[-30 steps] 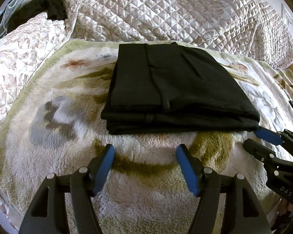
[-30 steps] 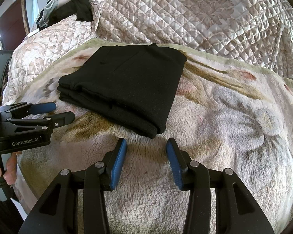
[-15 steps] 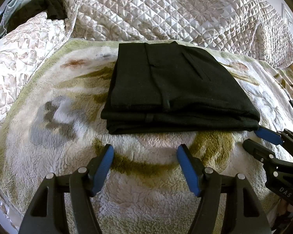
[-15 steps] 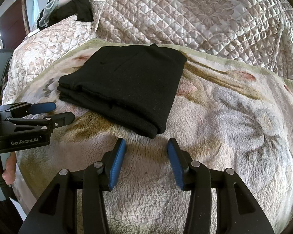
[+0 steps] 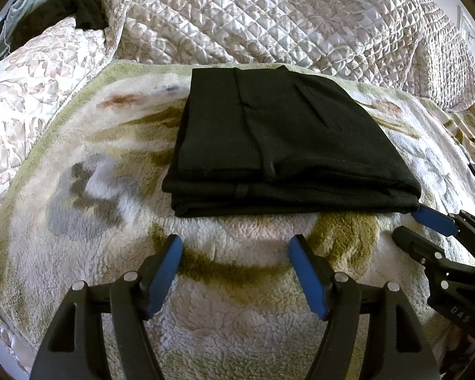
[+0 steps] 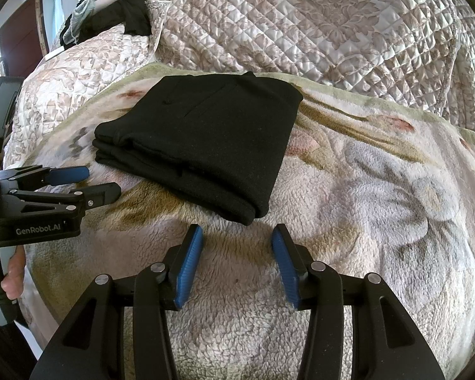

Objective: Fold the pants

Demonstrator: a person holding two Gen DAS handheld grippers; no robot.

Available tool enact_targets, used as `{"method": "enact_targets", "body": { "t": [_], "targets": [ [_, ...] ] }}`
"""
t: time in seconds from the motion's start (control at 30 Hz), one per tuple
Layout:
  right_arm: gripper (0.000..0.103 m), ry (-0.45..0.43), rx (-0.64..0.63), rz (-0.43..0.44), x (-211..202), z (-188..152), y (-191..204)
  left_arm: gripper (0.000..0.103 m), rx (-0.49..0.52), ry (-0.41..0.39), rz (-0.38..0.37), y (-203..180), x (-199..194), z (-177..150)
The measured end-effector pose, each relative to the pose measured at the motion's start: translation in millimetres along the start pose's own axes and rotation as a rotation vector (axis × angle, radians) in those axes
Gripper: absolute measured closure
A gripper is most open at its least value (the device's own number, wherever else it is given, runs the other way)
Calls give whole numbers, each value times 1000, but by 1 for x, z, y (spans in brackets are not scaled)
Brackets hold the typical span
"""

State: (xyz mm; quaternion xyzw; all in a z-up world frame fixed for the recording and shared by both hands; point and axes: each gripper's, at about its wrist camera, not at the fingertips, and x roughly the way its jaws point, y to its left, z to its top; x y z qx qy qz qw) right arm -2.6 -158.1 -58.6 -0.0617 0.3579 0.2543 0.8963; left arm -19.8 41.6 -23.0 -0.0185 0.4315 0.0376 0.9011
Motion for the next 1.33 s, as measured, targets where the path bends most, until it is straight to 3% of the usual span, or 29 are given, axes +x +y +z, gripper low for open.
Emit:
{"method": "enact_targets", "body": {
  "t": [0.93, 1.03, 1.1, 1.13, 1.33],
  "targets": [
    [53, -13, 8, 7, 0, 1, 0, 29, -12, 20, 5, 1, -1, 2],
    [45, -15, 15, 58, 1, 2, 0, 29, -16, 24, 5, 1, -1, 2],
    [21, -10, 12, 153, 2, 1, 0, 28, -17, 26, 7, 1, 0, 3],
    [16, -5, 7, 178, 4, 2, 1, 28, -18, 27, 7, 1, 0, 3],
    [14, 7, -64, 84, 14, 7, 20, 28, -12, 27, 12, 2, 1, 5]
  ]
}}
